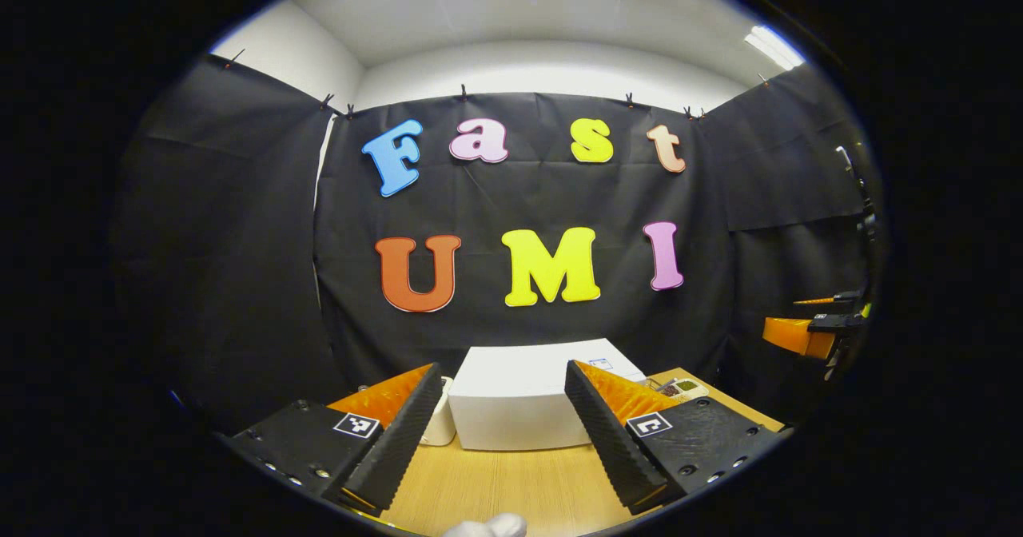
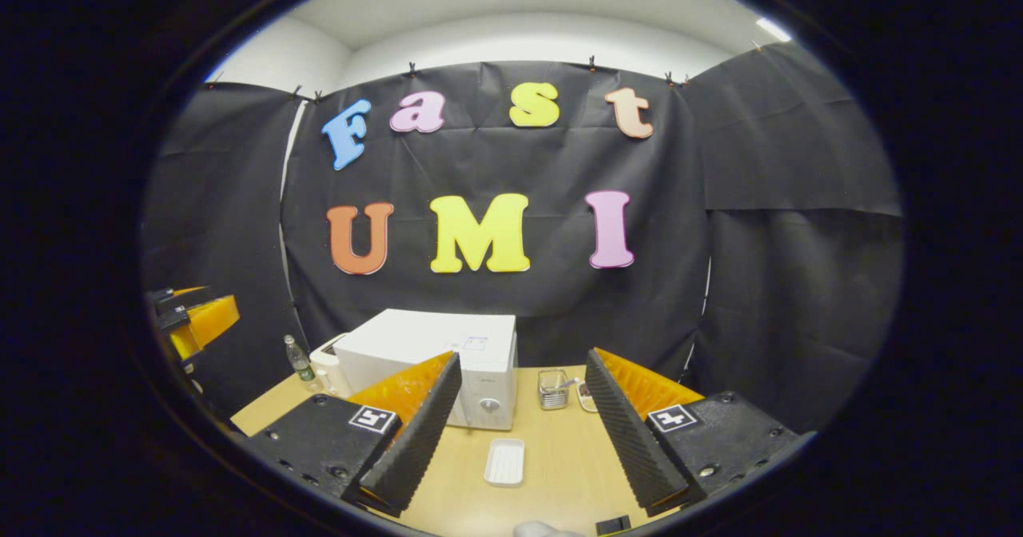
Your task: Open the microwave oven with the left hand, put the food in, and close the microwave oven.
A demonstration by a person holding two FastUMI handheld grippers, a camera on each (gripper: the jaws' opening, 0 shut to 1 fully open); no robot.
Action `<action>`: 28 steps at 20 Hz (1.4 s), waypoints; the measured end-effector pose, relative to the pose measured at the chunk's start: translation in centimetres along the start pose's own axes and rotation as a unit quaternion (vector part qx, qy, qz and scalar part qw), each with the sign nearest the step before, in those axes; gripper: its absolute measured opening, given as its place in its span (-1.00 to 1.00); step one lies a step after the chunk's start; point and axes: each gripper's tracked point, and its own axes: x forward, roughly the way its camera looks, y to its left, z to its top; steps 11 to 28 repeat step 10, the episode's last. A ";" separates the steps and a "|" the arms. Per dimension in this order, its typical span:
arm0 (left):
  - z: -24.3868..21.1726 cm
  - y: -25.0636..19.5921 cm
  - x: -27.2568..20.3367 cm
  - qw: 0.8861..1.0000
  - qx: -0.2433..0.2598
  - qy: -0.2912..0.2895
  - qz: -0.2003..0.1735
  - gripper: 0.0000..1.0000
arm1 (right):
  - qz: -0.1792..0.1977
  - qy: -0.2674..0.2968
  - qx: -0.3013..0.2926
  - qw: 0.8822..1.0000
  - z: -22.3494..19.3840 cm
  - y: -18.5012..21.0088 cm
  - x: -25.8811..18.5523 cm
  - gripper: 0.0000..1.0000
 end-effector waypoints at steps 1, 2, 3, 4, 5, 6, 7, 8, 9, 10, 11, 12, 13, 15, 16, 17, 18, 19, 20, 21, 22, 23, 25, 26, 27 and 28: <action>0.0 -0.1 -0.1 1.000 0.001 -0.001 0.000 0.93 | 0.000 0.000 -0.002 1.000 0.0 0.1 -0.1 0.82; 0.0 0.1 -0.1 1.000 0.002 -0.002 0.001 0.92 | 0.000 -0.001 -0.003 1.000 0.2 0.1 -0.1 0.82; 0.1 0.2 -0.1 1.000 0.004 -0.003 0.001 0.92 | -0.001 -0.003 -0.004 1.000 0.3 0.2 -0.1 0.82; 0.1 0.3 -0.1 1.000 0.004 -0.002 0.000 0.92 | -0.001 -0.001 -0.005 1.000 0.3 0.3 -0.2 0.99; 0.0 0.3 -0.1 1.000 0.005 -0.004 0.000 0.92 | 0.000 -0.003 -0.006 1.000 0.4 0.4 -0.2 0.82; 0.1 0.4 0.0 1.000 0.004 -0.004 0.000 0.92 | 0.000 -0.002 -0.006 1.000 0.5 0.5 -0.2 0.82; 0.2 0.4 0.0 1.000 0.003 -0.005 -0.001 0.76 | -0.001 -0.004 -0.007 1.000 0.5 0.5 -0.2 0.99; 0.2 0.4 -0.1 1.000 0.002 -0.006 0.000 0.76 | 0.000 -0.004 -0.006 1.000 0.5 0.6 -0.3 0.99; 0.3 0.5 -0.1 1.000 0.002 -0.006 0.002 0.76 | 0.000 -0.006 -0.006 1.000 0.6 0.7 -0.3 0.82; 0.2 0.5 -0.1 1.000 0.001 -0.007 0.002 0.76 | 0.001 -0.005 -0.006 1.000 0.6 0.8 -0.4 0.99; 0.2 0.5 -0.1 1.000 0.001 -0.007 0.002 0.76 | 0.001 -0.005 -0.006 1.000 0.6 0.8 -0.4 0.99; 0.2 0.5 -0.1 1.000 0.001 -0.007 0.002 0.76 | 0.001 -0.005 -0.006 1.000 0.6 0.8 -0.4 0.99; 0.2 0.5 -0.1 1.000 0.001 -0.007 0.002 0.76 | 0.001 -0.005 -0.006 1.000 0.6 0.8 -0.4 0.99; 0.2 0.5 -0.1 1.000 0.001 -0.007 0.002 0.76 | 0.001 -0.005 -0.006 1.000 0.6 0.8 -0.4 0.99; 0.2 0.5 -0.1 1.000 0.001 -0.007 0.002 0.76 | 0.001 -0.005 -0.006 1.000 0.6 0.8 -0.4 0.99; 0.2 0.5 -0.1 1.000 0.001 -0.007 0.002 0.76 | 0.001 -0.005 -0.006 1.000 0.6 0.8 -0.4 0.99; 0.2 0.5 -0.1 1.000 0.001 -0.007 0.002 0.76 | 0.001 -0.005 -0.006 1.000 0.6 0.8 -0.4 0.99; 0.2 0.5 -0.1 1.000 0.001 -0.007 0.002 0.76 | 0.001 -0.005 -0.006 1.000 0.6 0.8 -0.4 0.99; 0.2 0.5 -0.1 1.000 0.001 -0.007 0.002 0.76 | 0.001 -0.005 -0.006 1.000 0.6 0.8 -0.4 0.99; 0.2 0.5 -0.1 1.000 0.001 -0.007 0.002 0.76 | 0.001 -0.005 -0.006 1.000 0.6 0.8 -0.4 0.99; 0.2 0.5 -0.1 1.000 0.001 -0.007 0.002 0.76 | 0.001 -0.005 -0.006 1.000 0.6 0.8 -0.4 0.99; 0.2 0.5 -0.1 1.000 0.001 -0.007 0.002 0.76 | 0.001 -0.005 -0.006 1.000 0.6 0.8 -0.4 0.99; 0.2 0.5 -0.1 1.000 0.001 -0.007 0.002 0.76 | 0.001 -0.005 -0.006 1.000 0.6 0.8 -0.4 0.99; 0.2 0.5 -0.1 1.000 0.001 -0.007 0.002 0.76 | 0.001 -0.005 -0.006 1.000 0.6 0.8 -0.4 0.99; 0.2 0.5 -0.1 1.000 0.001 -0.007 0.002 0.76 | 0.001 -0.005 -0.006 1.000 0.6 0.8 -0.4 0.99; 0.2 0.5 -0.1 1.000 0.001 -0.007 0.002 0.76 | 0.001 -0.005 -0.006 1.000 0.6 0.8 -0.4 0.99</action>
